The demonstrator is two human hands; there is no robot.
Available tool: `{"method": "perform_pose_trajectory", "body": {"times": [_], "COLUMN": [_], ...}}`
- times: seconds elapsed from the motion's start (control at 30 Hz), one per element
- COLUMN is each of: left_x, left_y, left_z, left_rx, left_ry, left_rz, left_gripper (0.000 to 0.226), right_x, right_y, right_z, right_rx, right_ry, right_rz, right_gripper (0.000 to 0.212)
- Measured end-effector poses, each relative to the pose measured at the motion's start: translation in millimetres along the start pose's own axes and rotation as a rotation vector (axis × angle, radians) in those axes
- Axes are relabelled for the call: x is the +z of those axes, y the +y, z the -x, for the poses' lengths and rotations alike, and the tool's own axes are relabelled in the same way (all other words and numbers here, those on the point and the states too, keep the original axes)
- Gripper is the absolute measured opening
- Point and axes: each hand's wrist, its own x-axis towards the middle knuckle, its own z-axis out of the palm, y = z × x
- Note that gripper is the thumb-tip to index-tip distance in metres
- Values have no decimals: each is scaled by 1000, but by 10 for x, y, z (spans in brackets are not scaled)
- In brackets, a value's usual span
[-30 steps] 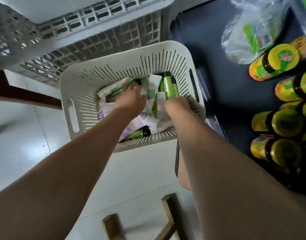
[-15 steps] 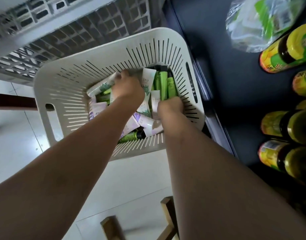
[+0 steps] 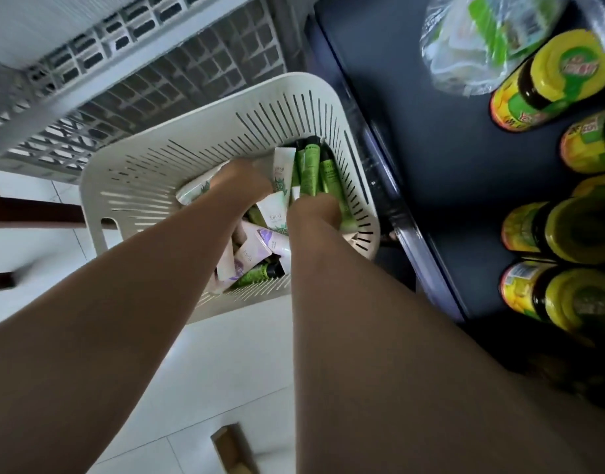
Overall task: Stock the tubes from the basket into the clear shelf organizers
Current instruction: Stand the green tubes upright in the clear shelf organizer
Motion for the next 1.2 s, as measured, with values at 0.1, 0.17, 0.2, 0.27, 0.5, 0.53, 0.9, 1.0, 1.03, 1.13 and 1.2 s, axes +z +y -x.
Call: {"method": "perform_pose_trajectory", "body": {"times": [0.1, 0.17, 0.2, 0.27, 0.5, 0.53, 0.9, 1.0, 1.03, 1.13, 1.2], "left_x": [-101, -128, -139, -162, -414, -449, -914, -981, -998, -1011, -1020], "left_y": [-94, -185, -241, -372, -806, -851, -888, -757, -690, -498, -391], "left_z": [163, 311, 399, 576, 1323, 1406, 2126, 2246, 2294, 2414, 2473], "left_rx": [-53, -109, -125, -59, 83, 81, -32, 27, 64, 133, 162], "left_ry": [71, 157, 206, 292, 495, 512, 322, 125, 69, -12, -51], "left_rz": [94, 132, 150, 190, 454, 465, 1529, 1769, 1776, 1746, 1713], "left_gripper": [47, 21, 15, 11, 23, 18, 43, 47, 38, 23, 21], "right_x": [-35, -87, -113, -183, -448, -479, -727, -781, -797, -853, -950], "right_y": [-107, -201, -248, -318, -275, -270, -157, -281, -337, -445, -504], "right_z": [120, 197, 252, 346, 715, 778, 1243, 1502, 1572, 1715, 1788], "right_rx": [-59, -116, -174, -283, -525, -553, -331, -286, -274, -298, -294], "right_ry": [56, 101, 146, 214, 238, 222, -267, -387, -412, -429, -420], "right_rz": [27, 43, 64, 118, 160, 162, -604, -706, -732, -777, -907], "right_gripper": [29, 32, 31, 27, 24, 23, 11, 14, 13, 35, 33]}}
